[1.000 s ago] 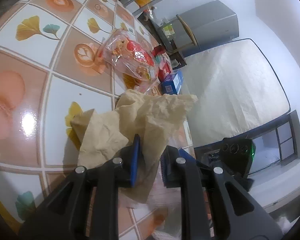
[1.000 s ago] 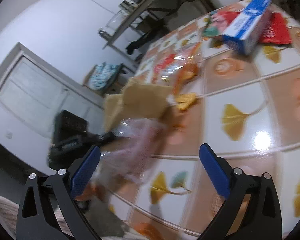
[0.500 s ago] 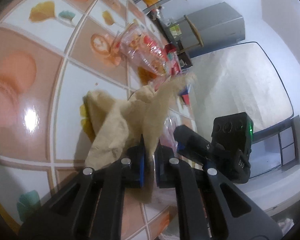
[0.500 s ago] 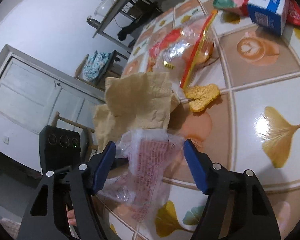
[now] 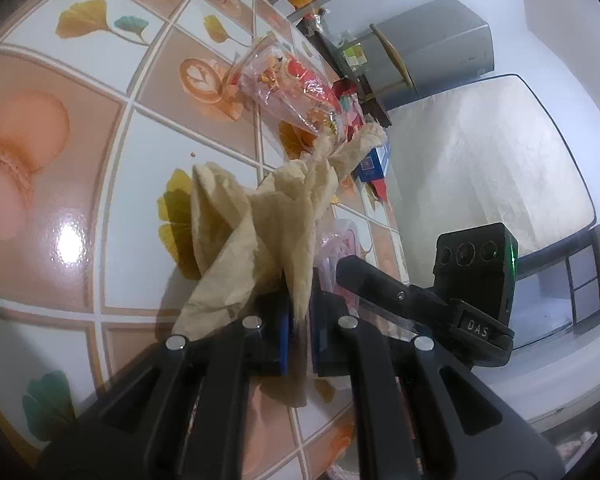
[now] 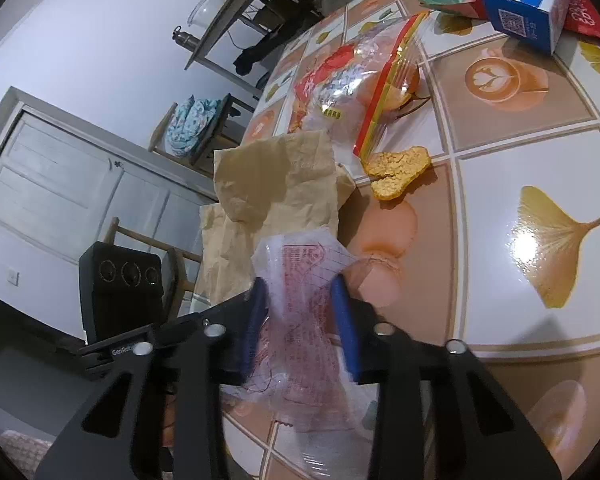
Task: Collect trash
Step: 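Grasp the clear red-printed plastic bag with the right gripper while the left gripper holds the paper, then carry the tan paper and plastic bag over the blue wastebasket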
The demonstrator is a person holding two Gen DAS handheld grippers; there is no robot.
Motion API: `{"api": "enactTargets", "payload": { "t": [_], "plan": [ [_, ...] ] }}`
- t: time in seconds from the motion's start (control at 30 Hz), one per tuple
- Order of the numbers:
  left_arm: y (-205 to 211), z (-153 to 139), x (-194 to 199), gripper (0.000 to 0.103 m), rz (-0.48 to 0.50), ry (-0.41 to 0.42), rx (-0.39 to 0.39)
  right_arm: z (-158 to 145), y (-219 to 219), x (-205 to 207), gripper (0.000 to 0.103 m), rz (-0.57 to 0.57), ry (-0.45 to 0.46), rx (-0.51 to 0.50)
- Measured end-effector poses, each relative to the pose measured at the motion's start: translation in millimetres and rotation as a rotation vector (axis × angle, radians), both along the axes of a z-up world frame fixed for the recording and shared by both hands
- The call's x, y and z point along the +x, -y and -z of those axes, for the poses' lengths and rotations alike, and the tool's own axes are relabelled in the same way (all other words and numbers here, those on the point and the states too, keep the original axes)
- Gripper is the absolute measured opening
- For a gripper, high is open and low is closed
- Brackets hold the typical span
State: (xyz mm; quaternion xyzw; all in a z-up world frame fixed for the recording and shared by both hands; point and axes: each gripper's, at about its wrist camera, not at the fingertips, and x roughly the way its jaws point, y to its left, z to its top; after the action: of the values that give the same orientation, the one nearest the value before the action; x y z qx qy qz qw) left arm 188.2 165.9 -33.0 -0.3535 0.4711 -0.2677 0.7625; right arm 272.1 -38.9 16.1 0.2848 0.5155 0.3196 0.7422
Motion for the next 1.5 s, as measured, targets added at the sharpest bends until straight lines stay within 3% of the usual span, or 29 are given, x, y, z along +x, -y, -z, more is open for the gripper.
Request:
{"api": "enactTargets", "payload": {
  "t": [0.1, 0.33, 0.4, 0.5, 0.6, 0.67, 0.73, 1.07, 1.33, 1.5],
  "plan": [
    [2.1, -6.1, 0.5, 0.009, 0.005, 0.008, 0.006, -1.9, 6.2, -3.2, 0.021, 0.004, -0.002, 0.024],
    [9.8, -13.4, -4.8, 0.020, 0.028, 0.045, 0.054, -4.8, 26.0, -12.8, 0.019, 0.029, -0.002, 0.056],
    [11.0, -16.5, -4.8, 0.016, 0.018, 0.058, 0.082, -6.0, 33.3, -15.0, 0.018, 0.045, 0.004, 0.054],
    [8.6, -16.7, -2.1, 0.016, 0.014, 0.055, 0.076, -8.3, 50.2, -18.3, 0.018, 0.074, 0.009, 0.071],
    [7.0, -13.5, 0.7, 0.014, -0.005, 0.038, 0.124, -11.4, 63.5, -21.8, 0.018, 0.106, 0.023, 0.059],
    [8.3, -10.9, 1.5, 0.003, -0.010, 0.026, 0.169, -12.9, 72.1, -28.3, 0.018, 0.120, 0.031, 0.055],
    [8.2, -11.5, 1.9, 0.000, -0.005, 0.026, 0.174, -14.0, 78.4, -31.8, 0.018, 0.131, 0.034, 0.059],
    [39.0, -50.4, 4.3, 0.000, 0.064, 0.109, 0.179, -41.7, 136.3, -64.6, 0.017, 0.230, 0.132, 0.161],
    [126.4, -100.0, 1.1, 0.000, 0.259, 0.238, 0.165, -57.9, 220.4, -116.6, 0.017, 0.412, 0.231, 0.213],
    [225.0, -126.6, 0.2, 0.000, 0.475, 0.300, 0.141, -62.4, 289.7, -180.1, 0.017, 0.619, 0.316, 0.204]
  ]
}}
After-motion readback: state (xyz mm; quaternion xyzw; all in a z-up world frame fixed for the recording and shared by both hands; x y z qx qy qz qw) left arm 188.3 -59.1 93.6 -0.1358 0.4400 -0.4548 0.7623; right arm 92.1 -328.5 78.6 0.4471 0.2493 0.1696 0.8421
